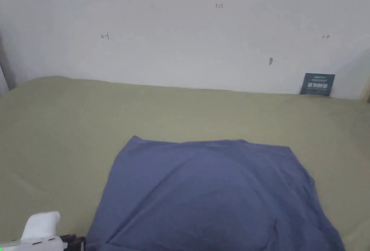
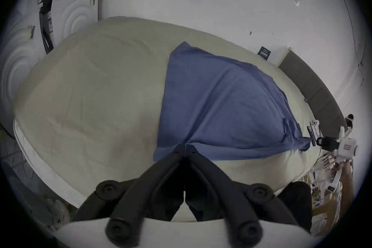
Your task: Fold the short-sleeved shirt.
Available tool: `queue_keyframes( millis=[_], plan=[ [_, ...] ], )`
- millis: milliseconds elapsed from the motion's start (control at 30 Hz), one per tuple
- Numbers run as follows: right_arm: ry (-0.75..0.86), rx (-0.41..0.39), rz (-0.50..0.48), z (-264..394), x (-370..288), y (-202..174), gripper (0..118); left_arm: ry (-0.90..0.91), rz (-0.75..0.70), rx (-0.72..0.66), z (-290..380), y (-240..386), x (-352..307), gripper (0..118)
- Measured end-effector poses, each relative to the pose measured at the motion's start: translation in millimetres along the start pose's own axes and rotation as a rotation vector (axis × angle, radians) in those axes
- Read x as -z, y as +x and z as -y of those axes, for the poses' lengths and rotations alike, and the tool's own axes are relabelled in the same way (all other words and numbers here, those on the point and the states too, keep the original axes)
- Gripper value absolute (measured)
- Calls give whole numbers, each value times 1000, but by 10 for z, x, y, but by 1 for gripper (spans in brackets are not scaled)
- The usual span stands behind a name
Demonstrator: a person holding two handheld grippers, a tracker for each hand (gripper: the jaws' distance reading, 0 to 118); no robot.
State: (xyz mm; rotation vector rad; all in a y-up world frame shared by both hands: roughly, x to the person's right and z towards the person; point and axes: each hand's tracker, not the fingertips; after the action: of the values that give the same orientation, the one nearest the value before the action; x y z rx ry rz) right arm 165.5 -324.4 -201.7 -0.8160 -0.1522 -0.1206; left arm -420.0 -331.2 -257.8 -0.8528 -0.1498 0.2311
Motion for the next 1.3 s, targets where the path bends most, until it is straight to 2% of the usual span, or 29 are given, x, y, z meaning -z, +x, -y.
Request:
queue_keyframes(
  millis=[33,67,100,133,167,300,367,400,433,467,500,567,667,700,800,833,900,967,1000,1033,1067,1100,1133,1167,1233,1300],
  plan=[
    [2,-5,6,5,2,4,7,-9,5,-17,10,-46,10,8],
    [1,-8,7,6,5,11,7,-12,3,-26,21,-77,12,29],
    [-2,-8,8,20,28,41,7,-9,8,-29,34,-109,18,65],
    [-7,-7,9,23,40,57,7,-8,8,-20,63,-134,45,107],
    [-10,-4,8,26,49,68,7,-9,6,-11,81,-146,74,115],
    [-22,-18,21,63,38,65,7,7,45,20,95,-189,175,113],
    [-29,-22,26,82,52,73,7,-9,34,41,83,-165,287,100],
    [-36,-24,25,88,63,81,7,-23,23,64,75,-176,382,83],
    [-41,-24,25,93,75,87,7,-29,12,77,68,-172,457,46],
    [-44,-22,28,99,88,94,7,-37,3,89,62,-169,500,14],
    [-48,-21,31,109,158,155,7,-42,5,116,64,-159,535,7],
    [-51,-30,42,116,217,201,7,-68,36,157,80,-144,628,5],
    [-58,-41,6,107,300,280,7,-83,39,130,97,-111,592,3],
    [-59,-39,-6,105,320,297,12,-74,48,121,97,-108,564,3],
    [-78,-20,-27,99,424,341,92,-43,74,79,66,-128,468,3],
    [-87,-13,-38,106,460,347,104,-41,75,71,56,-125,445,3],
    [-67,0,-58,129,524,352,98,-35,79,72,41,-97,415,3],
    [-77,14,-57,136,639,339,97,-37,76,79,27,-102,465,3],
    [-91,24,-63,138,679,337,90,-39,75,78,21,-81,474,3],
    [-107,27,-88,147,707,330,59,-42,73,77,18,-55,479,3],
    [-102,17,-96,155,710,324,21,-41,70,76,22,-80,512,3],
    [-93,-11,-102,168,707,299,11,-40,71,70,19,-82,524,3],
    [-69,-28,-130,178,695,275,10,-38,78,63,14,-72,525,3],
    [-45,-66,-100,190,665,242,9,-36,79,58,8,-53,525,3],
    [-31,-106,-103,168,647,208,9,-35,79,56,3,-96,554,3],
    [1,-116,-101,144,615,207,9,-24,83,54,-36,-74,536,3]
  ],
)
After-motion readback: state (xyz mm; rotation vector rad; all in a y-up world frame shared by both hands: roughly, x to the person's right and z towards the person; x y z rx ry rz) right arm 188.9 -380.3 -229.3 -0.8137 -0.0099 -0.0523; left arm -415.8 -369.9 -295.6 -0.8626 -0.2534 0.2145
